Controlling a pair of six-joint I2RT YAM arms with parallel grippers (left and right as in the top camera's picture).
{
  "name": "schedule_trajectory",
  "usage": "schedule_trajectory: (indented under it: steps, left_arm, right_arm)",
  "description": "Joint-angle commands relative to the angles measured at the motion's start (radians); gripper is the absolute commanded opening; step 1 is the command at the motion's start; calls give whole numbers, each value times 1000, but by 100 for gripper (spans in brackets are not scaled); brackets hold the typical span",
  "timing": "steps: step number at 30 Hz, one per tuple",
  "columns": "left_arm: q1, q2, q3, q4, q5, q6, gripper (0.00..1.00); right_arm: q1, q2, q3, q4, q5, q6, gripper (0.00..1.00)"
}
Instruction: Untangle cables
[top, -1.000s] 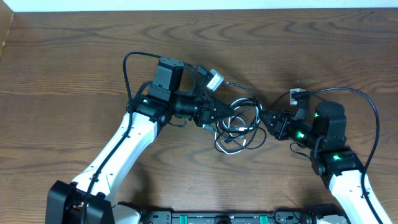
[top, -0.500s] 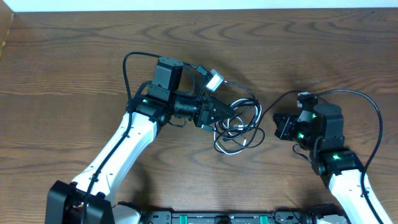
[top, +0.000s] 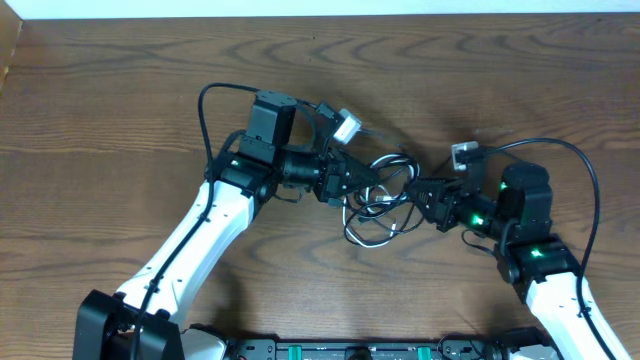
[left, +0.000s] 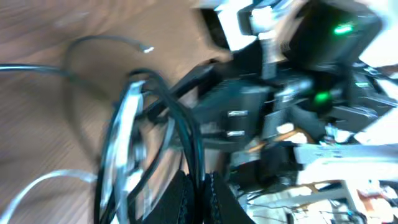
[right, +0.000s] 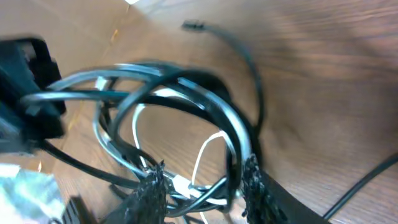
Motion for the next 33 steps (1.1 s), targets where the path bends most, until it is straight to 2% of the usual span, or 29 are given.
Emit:
schedule_trajectory:
  steps: [1, 4, 7, 8, 9, 10, 11, 15, 18, 23, 25, 33]
  left_arm:
    - [-40, -14, 3, 56, 212, -14, 7]
    - [-42, -14, 3, 58, 227, -14, 8]
    - [-16, -16, 3, 59, 227, -14, 8]
    - [1, -18, 3, 60, 227, -13, 8]
    - [8, -18, 3, 61, 227, -13, 8]
    - [9, -18, 3, 63, 222, -13, 7]
    - [9, -18, 3, 68, 218, -13, 8]
    - [9, -18, 3, 84, 214, -13, 8]
    - [9, -18, 3, 90, 196, -13, 8]
    - [9, -18, 3, 90, 159, -13, 8]
    - [9, -18, 3, 90, 159, -13, 8]
    - [9, -18, 3, 89, 163, -14, 8]
  right_arm:
    - [46, 1, 0, -15, 178, 10, 1]
    - [48, 0, 0, -89, 430, 78, 1]
    - [48, 0, 0, -237, 771, 183, 1]
    - [48, 0, 0, -269, 823, 196, 1]
    - [48, 0, 0, -265, 799, 196, 1]
    - [48, 0, 0, -246, 753, 195, 5]
    - [48, 0, 0, -227, 713, 182, 14]
    - [48, 0, 0, -129, 482, 84, 28]
    - [45, -16, 0, -101, 337, 79, 30]
    - [-15, -60, 0, -84, 27, 80, 28]
    - [-31, -62, 0, -76, -35, 84, 26]
    - [-38, -61, 0, -24, -24, 141, 24]
